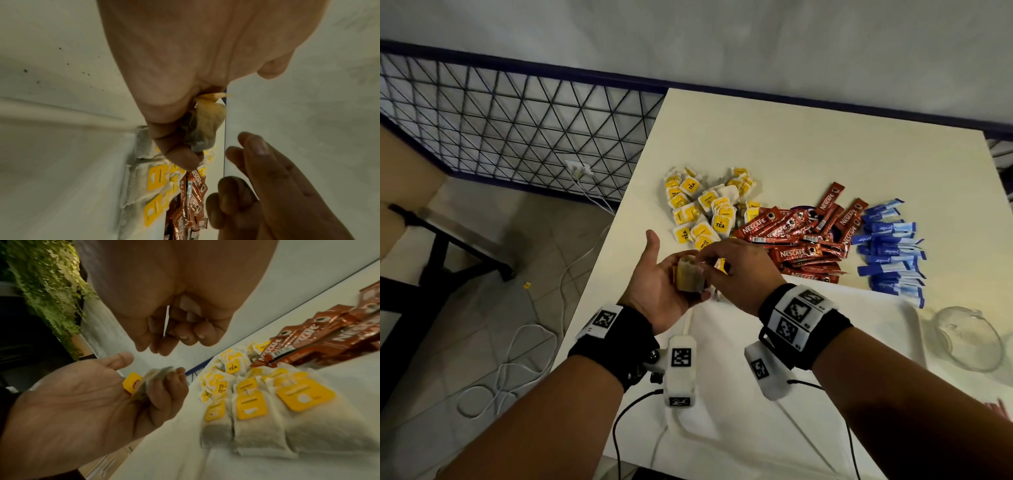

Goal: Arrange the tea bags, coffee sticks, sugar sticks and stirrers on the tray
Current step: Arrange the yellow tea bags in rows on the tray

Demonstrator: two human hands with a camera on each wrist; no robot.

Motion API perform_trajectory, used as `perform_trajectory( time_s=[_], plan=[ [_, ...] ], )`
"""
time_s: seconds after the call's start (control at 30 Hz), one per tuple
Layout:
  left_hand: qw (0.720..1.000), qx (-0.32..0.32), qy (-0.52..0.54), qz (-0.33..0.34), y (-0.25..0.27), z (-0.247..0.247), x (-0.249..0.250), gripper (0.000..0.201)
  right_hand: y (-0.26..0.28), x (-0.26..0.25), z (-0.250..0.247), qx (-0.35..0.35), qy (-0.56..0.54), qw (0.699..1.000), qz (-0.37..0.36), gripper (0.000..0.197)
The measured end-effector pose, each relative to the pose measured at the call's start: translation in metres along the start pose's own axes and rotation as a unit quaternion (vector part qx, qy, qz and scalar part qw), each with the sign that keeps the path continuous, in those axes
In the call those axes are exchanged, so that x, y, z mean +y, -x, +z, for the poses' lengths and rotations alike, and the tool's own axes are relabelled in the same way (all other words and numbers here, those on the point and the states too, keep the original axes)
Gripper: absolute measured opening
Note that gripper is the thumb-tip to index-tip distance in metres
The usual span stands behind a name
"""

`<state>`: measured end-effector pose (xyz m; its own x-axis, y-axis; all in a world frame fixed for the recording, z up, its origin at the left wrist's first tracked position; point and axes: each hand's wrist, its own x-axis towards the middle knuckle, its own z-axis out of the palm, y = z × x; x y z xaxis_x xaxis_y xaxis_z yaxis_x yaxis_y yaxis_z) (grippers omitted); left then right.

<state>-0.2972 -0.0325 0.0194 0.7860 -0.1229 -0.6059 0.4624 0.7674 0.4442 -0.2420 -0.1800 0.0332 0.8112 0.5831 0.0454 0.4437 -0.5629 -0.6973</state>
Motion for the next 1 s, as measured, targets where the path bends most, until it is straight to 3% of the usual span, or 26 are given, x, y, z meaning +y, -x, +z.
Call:
perform_trajectory(
  time_s=[0.13,0.3,0.4,0.47,0.57,0.83,1.0],
  plan=[
    [1.000,-0.013,0.012,0.000,0.004,0.004,0.001,0.099,-0.001,-0.005,-0.002,-0.012,-0.002,1.000,-0.004,0.025],
    [0.999,-0.046,0.023,-0.017,0.007,0.000,0.006,0.101,0.001,-0.002,-0.006,-0.053,0.005,0.997,-0.064,0.044],
    [0.999,-0.022,-0.014,-0.020,0.006,0.003,0.004,0.102,0.002,-0.007,-0.007,-0.040,-0.027,0.998,-0.038,0.035],
    [0.999,-0.016,-0.036,-0.015,0.006,0.007,0.002,0.098,0.000,-0.010,-0.006,-0.035,-0.023,0.999,0.000,0.042],
    [0.999,-0.029,-0.038,-0.004,0.008,0.015,0.001,0.092,-0.003,-0.009,-0.005,-0.043,0.008,0.998,0.036,0.025],
    [1.000,-0.009,0.010,0.014,0.004,0.017,0.003,0.078,0.000,-0.001,-0.008,-0.036,0.018,0.999,0.028,0.018],
    [0.998,0.052,0.016,0.013,-0.002,0.017,0.000,0.065,0.003,-0.004,-0.011,-0.040,-0.035,0.998,0.023,0.011]
  ],
)
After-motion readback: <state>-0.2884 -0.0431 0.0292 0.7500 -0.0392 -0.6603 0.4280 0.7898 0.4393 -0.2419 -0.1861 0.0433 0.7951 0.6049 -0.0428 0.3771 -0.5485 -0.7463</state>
